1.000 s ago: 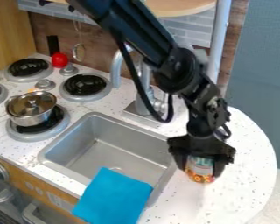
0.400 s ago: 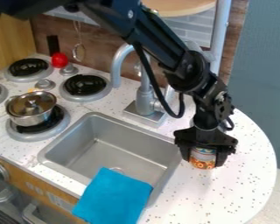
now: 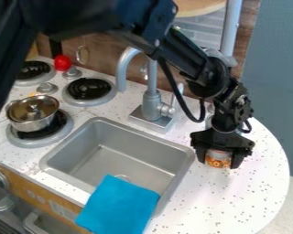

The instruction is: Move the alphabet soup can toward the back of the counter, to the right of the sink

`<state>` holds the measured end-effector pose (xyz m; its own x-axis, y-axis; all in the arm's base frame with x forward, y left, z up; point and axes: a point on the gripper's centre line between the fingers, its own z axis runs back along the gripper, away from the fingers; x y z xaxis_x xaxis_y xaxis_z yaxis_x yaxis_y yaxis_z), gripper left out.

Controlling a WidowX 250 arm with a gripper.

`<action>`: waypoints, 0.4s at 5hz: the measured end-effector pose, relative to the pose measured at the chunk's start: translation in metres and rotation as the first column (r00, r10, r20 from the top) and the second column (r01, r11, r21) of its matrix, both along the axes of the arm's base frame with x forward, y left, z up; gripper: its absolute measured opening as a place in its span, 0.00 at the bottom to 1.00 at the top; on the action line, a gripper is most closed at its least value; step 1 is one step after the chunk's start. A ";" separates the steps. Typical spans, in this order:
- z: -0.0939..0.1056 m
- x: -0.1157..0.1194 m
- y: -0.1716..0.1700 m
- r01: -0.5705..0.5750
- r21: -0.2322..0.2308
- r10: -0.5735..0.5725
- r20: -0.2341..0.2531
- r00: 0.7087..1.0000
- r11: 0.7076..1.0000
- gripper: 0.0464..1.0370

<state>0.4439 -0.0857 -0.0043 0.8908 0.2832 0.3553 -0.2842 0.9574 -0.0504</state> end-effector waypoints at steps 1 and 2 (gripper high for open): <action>-0.001 0.016 -0.003 -0.011 0.009 0.011 0.005 1.000 1.000 0.97; 0.000 0.029 -0.004 -0.020 0.013 0.020 0.010 1.000 1.000 0.97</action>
<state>0.4727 -0.0894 -0.0039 0.8816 0.2958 0.3678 -0.3025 0.9523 -0.0407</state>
